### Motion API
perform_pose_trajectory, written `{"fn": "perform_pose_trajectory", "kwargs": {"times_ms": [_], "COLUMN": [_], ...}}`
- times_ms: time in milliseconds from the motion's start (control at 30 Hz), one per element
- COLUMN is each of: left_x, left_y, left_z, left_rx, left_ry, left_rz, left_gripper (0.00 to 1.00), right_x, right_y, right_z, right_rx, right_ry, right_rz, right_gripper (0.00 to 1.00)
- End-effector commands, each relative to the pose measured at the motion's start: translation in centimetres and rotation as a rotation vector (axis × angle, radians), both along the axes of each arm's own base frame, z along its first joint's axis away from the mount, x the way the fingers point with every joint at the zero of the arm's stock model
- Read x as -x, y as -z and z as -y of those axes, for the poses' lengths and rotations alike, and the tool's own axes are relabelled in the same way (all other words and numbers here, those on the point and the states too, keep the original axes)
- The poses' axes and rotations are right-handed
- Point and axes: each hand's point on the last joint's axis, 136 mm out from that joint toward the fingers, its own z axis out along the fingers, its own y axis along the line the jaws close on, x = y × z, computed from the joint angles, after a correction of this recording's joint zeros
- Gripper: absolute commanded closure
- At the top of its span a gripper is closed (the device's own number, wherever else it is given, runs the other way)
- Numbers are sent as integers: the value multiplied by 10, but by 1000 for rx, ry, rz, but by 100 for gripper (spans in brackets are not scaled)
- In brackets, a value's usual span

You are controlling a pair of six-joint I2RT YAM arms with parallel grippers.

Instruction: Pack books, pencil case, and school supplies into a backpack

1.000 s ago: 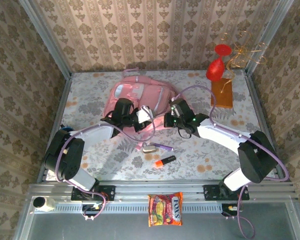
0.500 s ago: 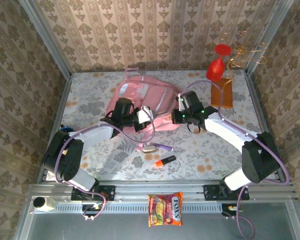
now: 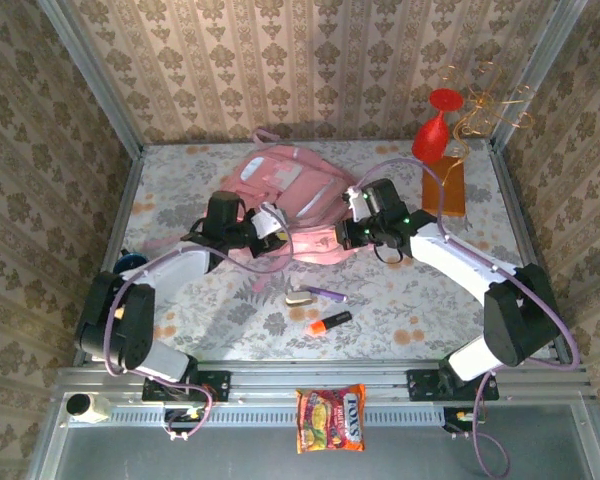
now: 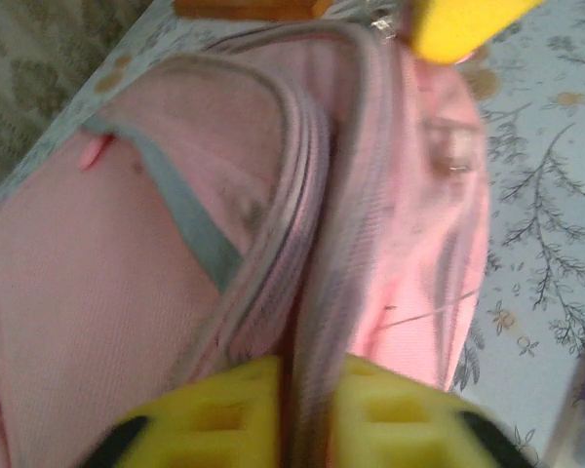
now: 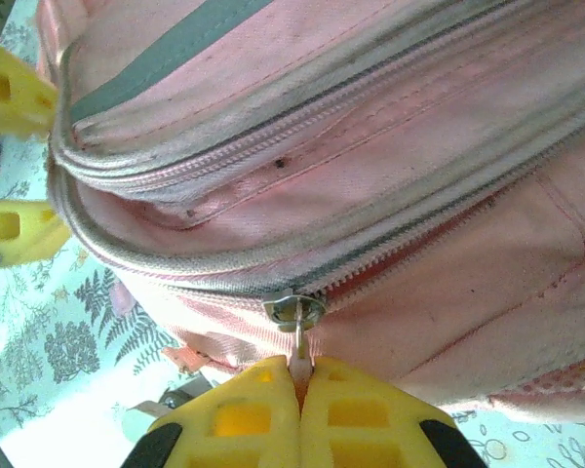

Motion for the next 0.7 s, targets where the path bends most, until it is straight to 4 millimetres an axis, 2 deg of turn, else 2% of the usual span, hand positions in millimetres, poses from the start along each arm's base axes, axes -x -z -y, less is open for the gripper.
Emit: {"fn": "perform_pose_trajectory", "kwargs": {"times_ms": [0,133,333,533,667], "left_x": [-3,20,42,37,30], "left_y": [-24,-37,-44,-26,-19], "left_z": [-7,12,47,65,70], "left_rx": [30,27,-21,-102,-125], "left_ry": [-53,17,149,193,198], "left_rz": [81,146,181,156,140], "left_gripper": [49,37,36,39,46], "right_x": [8,11,13,17,19], "right_y": [-18,-21,-26,-36,-38], "right_z": [-18,-31,-42,-50,-53], "right_rx": [-43,-77,-118,-173,-195], "right_ry": [-66,-94,-106,-110,-115], "right_rz": [41,39,47,61,62], "right_gripper": [100,100,100,100,100]}}
